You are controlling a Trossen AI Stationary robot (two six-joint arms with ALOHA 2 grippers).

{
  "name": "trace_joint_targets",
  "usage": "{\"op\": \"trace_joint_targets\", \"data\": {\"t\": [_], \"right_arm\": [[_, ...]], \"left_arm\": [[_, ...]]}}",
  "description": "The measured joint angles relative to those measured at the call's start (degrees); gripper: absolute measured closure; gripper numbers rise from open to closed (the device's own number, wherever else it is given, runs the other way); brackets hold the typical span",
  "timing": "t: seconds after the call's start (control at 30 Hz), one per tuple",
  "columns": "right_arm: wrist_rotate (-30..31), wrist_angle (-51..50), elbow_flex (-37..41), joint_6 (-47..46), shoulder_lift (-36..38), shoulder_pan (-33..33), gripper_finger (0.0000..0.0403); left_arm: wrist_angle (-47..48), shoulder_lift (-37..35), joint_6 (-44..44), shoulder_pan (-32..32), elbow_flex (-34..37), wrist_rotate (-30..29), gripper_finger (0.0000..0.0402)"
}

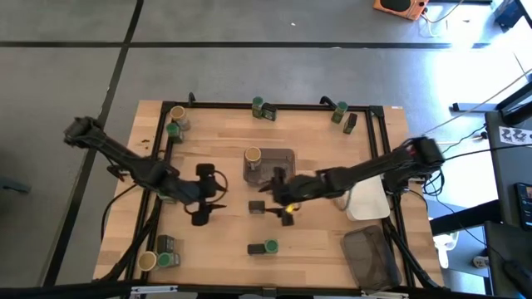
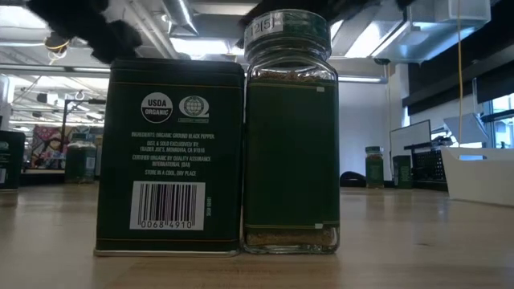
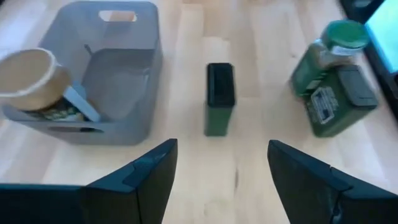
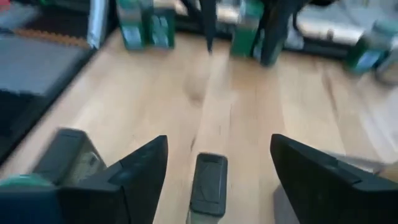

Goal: Sort spices by type
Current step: Put the black seasoning can into the white bin

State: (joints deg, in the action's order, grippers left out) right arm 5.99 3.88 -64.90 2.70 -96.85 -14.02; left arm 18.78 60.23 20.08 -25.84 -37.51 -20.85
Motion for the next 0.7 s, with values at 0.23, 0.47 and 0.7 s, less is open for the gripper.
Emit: {"op": "trace_joint_targets", "data": {"t": [0.23, 0.47, 0.7], "right_arm": [[1.4, -12.0, -11.5, -1.3, -12.0, 0.1, 0.0119], [2.0, -16.5, -14.2, -4.6, -16.9, 0.2, 0.0119], [0.9, -17.2, -14.2, -7.3, -18.6, 0.1, 0.0141]], "left_arm": [[-3.9, -3.7, 4.3, -1.5, 7.7, 0.0, 0.0155], [-4.6, -3.1, 6.2, -1.5, 9.0, 0.0, 0.0155], [-4.9, -3.1, 5.2, -1.5, 9.0, -0.1, 0.0155]]}}
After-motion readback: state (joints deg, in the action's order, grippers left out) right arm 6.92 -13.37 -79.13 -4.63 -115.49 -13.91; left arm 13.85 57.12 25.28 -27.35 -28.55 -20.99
